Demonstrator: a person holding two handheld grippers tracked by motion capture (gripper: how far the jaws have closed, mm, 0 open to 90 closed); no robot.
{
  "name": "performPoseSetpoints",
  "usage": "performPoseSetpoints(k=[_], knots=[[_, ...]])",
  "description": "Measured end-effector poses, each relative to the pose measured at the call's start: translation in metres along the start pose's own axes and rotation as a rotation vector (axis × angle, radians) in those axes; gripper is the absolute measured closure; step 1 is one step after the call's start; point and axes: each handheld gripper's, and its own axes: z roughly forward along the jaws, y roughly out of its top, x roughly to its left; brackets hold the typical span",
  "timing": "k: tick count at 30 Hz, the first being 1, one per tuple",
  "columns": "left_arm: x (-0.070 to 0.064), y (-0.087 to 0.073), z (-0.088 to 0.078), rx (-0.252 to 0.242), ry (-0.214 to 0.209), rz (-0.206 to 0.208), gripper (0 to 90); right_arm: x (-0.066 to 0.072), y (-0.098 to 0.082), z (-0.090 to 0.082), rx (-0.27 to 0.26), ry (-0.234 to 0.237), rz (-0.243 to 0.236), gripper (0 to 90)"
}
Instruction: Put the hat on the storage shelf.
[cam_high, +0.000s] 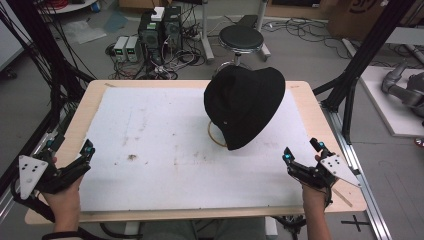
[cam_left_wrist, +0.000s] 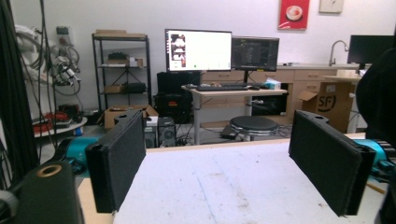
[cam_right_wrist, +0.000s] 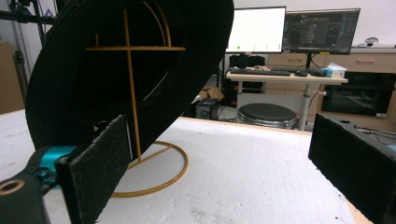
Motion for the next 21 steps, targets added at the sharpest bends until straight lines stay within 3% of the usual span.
performPoseSetpoints(k=[9,21], knots=[[0.001,-0.016,0.004,0.023,-0.002,-0.039,18.1,0.0,-0.001,0.002,-0.002,-0.009,0.003,5.5],[0.001,-0.022,0.006,0.044,-0.006,-0.062,18.0,-0.002,-0.002,0.0,0.0,-0.011,-0.003,5.5]])
